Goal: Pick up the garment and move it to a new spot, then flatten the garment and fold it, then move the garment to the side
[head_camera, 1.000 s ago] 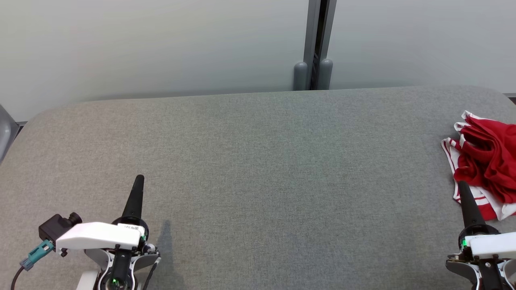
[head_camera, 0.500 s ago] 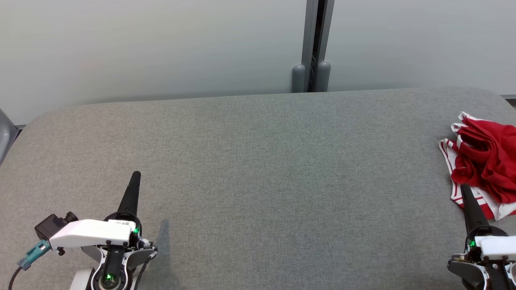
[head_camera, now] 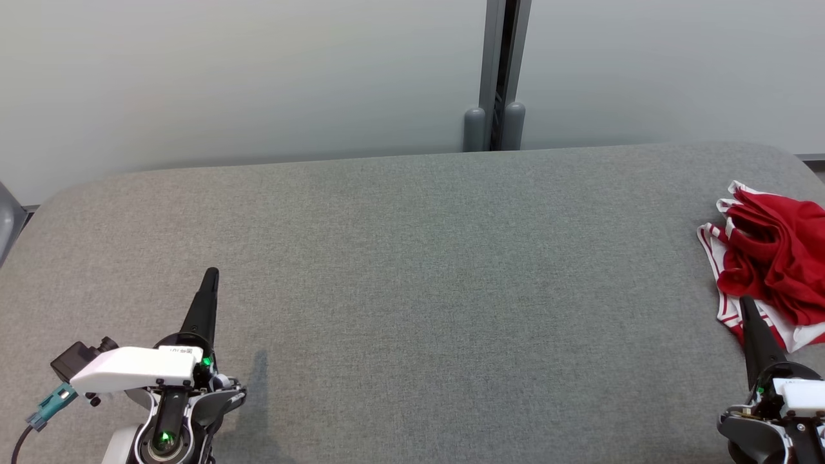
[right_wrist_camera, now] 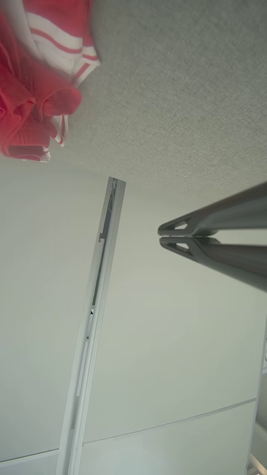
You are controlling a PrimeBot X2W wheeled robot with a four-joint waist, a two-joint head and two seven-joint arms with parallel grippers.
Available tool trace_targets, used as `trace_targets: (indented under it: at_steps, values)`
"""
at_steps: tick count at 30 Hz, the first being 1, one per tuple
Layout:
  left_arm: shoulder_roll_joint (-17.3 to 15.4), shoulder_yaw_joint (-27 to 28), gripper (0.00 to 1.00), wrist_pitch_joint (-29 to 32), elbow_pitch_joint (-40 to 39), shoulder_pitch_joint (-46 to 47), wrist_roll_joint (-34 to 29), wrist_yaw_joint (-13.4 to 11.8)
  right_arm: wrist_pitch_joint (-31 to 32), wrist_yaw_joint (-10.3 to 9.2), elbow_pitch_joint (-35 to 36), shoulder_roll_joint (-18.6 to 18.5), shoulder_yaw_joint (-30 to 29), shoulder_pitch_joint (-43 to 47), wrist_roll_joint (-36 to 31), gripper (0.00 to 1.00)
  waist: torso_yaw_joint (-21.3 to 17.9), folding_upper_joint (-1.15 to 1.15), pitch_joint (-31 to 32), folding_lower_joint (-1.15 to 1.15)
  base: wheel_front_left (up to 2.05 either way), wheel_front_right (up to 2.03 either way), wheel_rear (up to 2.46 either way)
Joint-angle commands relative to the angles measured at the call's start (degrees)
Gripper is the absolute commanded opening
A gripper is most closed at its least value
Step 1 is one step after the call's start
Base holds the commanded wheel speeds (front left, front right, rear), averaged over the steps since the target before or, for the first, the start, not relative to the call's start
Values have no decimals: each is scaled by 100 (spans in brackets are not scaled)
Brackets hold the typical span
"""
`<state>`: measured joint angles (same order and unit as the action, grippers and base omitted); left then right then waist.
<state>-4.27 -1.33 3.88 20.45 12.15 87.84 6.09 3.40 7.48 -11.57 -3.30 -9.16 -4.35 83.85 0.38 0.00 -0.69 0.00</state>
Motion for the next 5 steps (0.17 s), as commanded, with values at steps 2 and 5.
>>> trace_targets:
  at_steps: [2, 5]
  values:
    - [-19, 42, 0, 38, 7, 127, 113, 64, 42, 2, 14, 0, -58, 23, 169, 0, -4, 0, 7, 0, 0, 0, 0]
    - [-17, 67, 0, 75, 29, 152, 227, 85, 81, 2, 5, 8, -78, 29, 298, 0, -10, 0, 17, 0, 0, 0, 0]
